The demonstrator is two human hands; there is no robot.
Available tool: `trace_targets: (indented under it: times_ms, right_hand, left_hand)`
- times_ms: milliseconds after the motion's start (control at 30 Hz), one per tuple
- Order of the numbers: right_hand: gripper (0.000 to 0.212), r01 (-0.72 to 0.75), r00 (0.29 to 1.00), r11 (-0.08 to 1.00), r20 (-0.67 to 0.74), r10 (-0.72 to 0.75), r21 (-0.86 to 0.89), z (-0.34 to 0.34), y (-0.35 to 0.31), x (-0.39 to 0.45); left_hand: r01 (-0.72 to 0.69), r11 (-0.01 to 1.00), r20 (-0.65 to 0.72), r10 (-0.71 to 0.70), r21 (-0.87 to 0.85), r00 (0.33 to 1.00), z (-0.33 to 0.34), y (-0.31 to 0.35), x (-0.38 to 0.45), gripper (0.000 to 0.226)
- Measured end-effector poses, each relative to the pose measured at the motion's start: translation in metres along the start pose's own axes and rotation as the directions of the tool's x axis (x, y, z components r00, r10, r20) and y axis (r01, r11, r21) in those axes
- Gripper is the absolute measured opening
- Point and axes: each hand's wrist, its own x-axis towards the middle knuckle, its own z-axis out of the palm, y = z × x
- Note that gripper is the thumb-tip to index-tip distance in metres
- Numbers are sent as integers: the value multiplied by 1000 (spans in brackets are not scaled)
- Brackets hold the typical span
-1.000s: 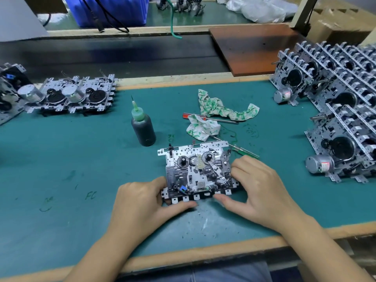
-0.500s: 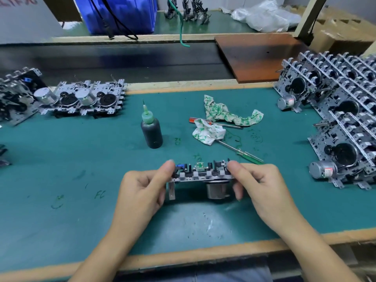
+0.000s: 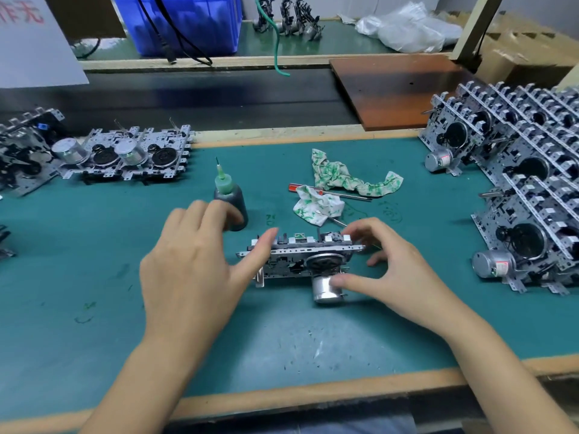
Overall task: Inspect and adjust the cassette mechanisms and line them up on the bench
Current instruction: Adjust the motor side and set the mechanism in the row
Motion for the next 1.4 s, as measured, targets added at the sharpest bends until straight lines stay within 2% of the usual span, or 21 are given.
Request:
trace_targets:
  times_ms: [33,100,167,233,333,500,633,700,833,1000,1200,1400]
  right_hand:
    - [52,44,998,996,29,-47,82,1,-1,2]
    - [43,114,988,967,74,-134,229,3,-6,10]
    - [35,146,980,924,79,-185,355,7,-10,18]
    - [32,128,983,877,60,-175,464,12,-11,21]
    - [31,73,990,834,61,-127,547,16,-9,21]
    - [39,38,994,844,65,-86,535,18,-8,22]
    - [31,111,990,891,34,-139,441,18,-10,19]
    - [35,121,988,897,36,-150,425,18,-9,18]
    - [38,92,993,860,20,-118,502,18,-9,19]
    - [36,50,991,801,70,-114,596,20,-8,18]
    - [35,-13,989,755,120,-87,655,19,-6,18]
    - [35,-16,989,753,121,-85,658,20,-6,18]
  left_hand:
    - [-85,993,-28,83,-83,996,1,2,2,39]
    - [-190,932,28,208,-309,978,5,8,11,30]
    - [-150,831,172,281,-535,944,9,14,20,25]
    - [-72,773,271,305,-630,913,15,19,23,19]
    - [-41,776,281,277,-630,919,21,19,23,12]
    - [-1,744,291,262,-668,920,23,18,23,15]
    - [-69,756,242,293,-652,925,23,18,21,16]
    - [-106,765,224,313,-635,923,23,18,21,17]
    - [-122,760,203,320,-638,925,24,17,20,17]
    - [-130,773,200,316,-621,927,25,17,18,16]
    - [-90,725,244,342,-683,907,25,15,20,20]
    - [-82,715,228,327,-695,917,28,15,18,21]
